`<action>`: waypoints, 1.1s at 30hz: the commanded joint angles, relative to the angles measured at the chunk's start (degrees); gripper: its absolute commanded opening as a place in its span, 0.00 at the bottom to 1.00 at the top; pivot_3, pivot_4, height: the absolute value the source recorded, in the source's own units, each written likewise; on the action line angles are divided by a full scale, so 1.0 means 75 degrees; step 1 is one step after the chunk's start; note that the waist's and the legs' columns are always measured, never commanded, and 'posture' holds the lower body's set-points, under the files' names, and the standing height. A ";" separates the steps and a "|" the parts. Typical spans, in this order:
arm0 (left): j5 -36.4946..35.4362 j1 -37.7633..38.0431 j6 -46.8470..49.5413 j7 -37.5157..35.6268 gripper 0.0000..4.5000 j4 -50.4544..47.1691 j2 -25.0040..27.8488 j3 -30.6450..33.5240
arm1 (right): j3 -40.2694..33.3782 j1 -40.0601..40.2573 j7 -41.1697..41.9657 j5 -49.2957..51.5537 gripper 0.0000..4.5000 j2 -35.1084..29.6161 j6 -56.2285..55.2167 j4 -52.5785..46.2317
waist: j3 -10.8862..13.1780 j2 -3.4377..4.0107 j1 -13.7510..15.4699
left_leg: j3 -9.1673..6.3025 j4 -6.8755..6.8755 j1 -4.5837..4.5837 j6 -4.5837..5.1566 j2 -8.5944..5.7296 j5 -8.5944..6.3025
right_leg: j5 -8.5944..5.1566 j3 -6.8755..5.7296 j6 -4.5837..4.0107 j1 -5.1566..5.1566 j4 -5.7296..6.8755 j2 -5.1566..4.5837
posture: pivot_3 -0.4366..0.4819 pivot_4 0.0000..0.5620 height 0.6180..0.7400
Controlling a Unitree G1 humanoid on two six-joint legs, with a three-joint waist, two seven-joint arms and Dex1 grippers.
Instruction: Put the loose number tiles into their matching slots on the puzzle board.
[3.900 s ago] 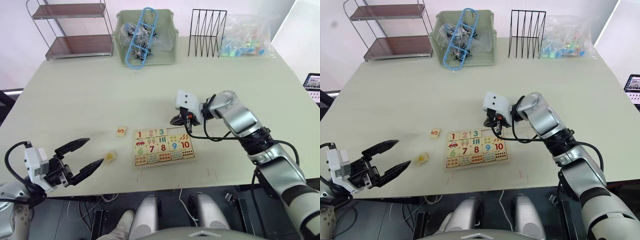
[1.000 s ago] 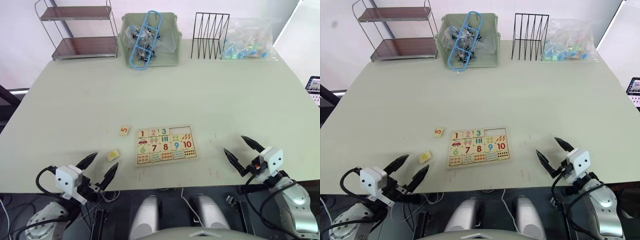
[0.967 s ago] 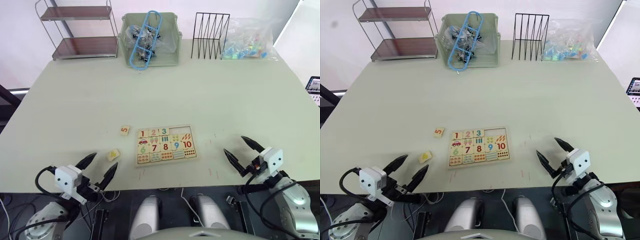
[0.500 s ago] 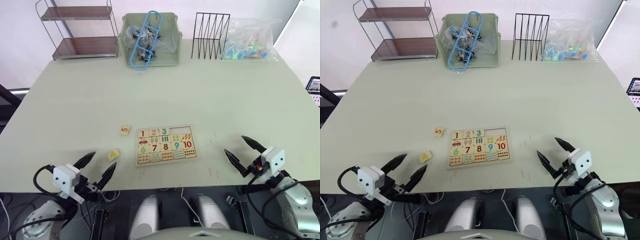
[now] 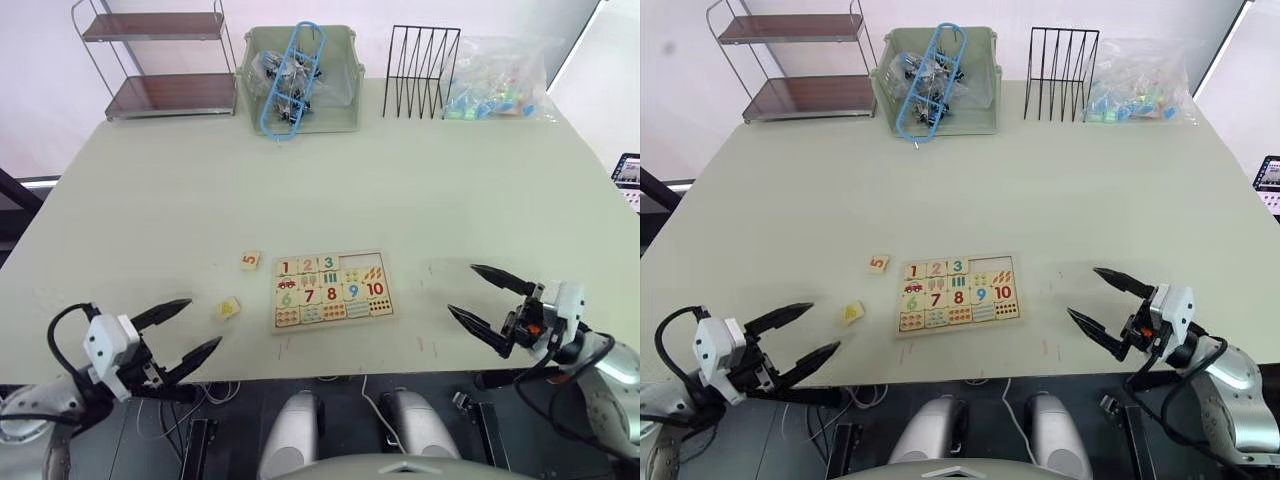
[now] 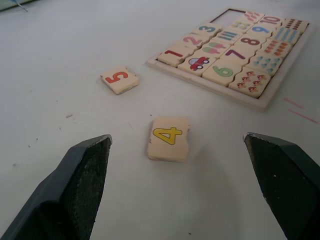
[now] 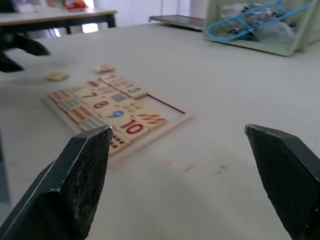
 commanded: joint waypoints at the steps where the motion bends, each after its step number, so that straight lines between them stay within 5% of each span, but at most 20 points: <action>1: 0.0197 -0.0293 0.0126 -0.0302 1.00 0.0153 0.0292 -0.0286 | -0.0095 -0.0248 0.0724 0.0386 0.98 -0.0275 0.0225 -0.0059 | -0.0001 -0.0001 -0.0002 | 0.0000 0.0000 0.0002 0.0000 0.0000 0.0000 | 0.0002 0.0000 -0.0002 0.0002 -0.0001 0.0000 | 0.48 0.27 1.00; 13: 0.0817 -0.1931 -0.0210 -0.1248 1.00 0.1865 0.0774 -0.1076 | -0.0008 -0.0641 0.1627 0.0236 0.98 -0.0348 0.0405 0.0095 | 0.0001 0.0000 0.0008 | -0.0005 -0.0001 0.0005 0.0000 0.0000 0.0000 | 0.0030 -0.0007 0.0006 0.0007 -0.0001 0.0003 | 0.48 0.27 1.00; 33: 0.0856 -0.2185 -0.0306 -0.1399 1.00 0.2133 0.0676 -0.1235 | -0.0119 -0.0552 0.1935 0.0079 0.98 -0.0199 -0.0059 0.0430 | 0.0001 0.0001 0.0004 | -0.0001 -0.0002 0.0009 0.0000 0.0001 0.0000 | 0.0034 -0.0004 0.0006 0.0009 0.0003 -0.0005 | 0.48 0.27 1.00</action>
